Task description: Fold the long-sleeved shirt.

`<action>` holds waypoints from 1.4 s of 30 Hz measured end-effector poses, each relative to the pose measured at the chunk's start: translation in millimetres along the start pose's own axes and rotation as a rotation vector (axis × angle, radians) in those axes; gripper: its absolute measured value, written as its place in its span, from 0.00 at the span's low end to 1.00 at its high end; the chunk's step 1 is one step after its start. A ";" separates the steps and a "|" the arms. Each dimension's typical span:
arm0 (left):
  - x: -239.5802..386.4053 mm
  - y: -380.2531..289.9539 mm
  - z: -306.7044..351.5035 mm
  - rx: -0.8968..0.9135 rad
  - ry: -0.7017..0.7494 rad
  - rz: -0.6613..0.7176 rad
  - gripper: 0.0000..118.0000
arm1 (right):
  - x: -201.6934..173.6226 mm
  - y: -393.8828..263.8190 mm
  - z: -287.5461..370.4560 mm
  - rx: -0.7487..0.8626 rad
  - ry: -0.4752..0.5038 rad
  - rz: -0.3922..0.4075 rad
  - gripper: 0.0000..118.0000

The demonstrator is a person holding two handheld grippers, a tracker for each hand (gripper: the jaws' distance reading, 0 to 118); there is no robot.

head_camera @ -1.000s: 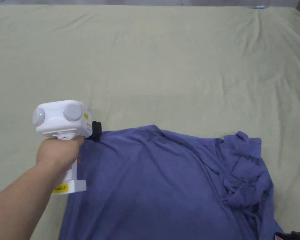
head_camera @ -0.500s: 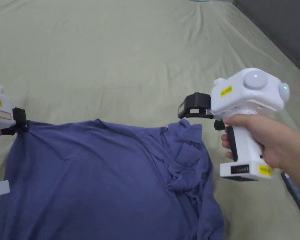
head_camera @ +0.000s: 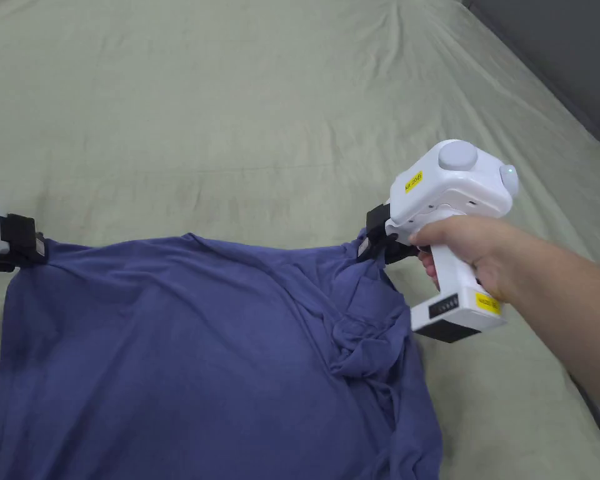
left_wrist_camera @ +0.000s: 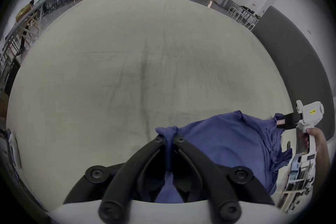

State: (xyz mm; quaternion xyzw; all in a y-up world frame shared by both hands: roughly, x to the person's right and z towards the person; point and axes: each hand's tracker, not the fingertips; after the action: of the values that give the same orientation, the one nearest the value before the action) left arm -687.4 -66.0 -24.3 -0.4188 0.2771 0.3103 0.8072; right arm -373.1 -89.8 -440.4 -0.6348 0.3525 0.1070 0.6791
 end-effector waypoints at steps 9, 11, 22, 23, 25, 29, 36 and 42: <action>-2.6 -77.7 101.1 0.066 -0.083 -0.135 0.00 | -13.6 -137.8 101.7 0.158 -0.008 0.332 0.05; -9.4 -102.8 114.4 0.048 -0.095 -0.130 0.00 | -8.9 -168.1 103.3 0.153 -0.023 0.358 0.05; -48.5 -241.0 90.6 -0.208 -0.017 -0.005 0.00 | 10.5 -278.1 54.2 0.020 -0.129 0.409 0.05; -50.5 -246.1 85.4 -0.200 -0.019 0.000 0.00 | 28.7 -268.2 38.2 0.028 -0.126 0.403 0.05; -60.9 -252.7 70.4 -0.210 -0.005 0.022 0.00 | 28.9 -263.7 33.5 0.037 -0.118 0.382 0.05; -54.6 -253.5 69.0 -0.172 0.000 0.067 0.00 | 34.5 -260.2 25.2 0.038 -0.111 0.333 0.05; -34.6 -237.4 112.4 -0.067 0.013 0.055 0.72 | 37.3 -256.9 90.7 0.191 -0.150 0.284 0.79; 12.0 -257.8 146.0 -0.038 -0.157 0.115 0.98 | 13.5 -286.5 136.0 0.295 0.021 0.163 0.81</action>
State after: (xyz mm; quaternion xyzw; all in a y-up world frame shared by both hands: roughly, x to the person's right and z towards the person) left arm -463.2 -56.8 169.5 -0.3918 0.2308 0.3931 0.7992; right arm -146.7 -15.3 -230.7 -0.4987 0.4219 0.1023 0.7502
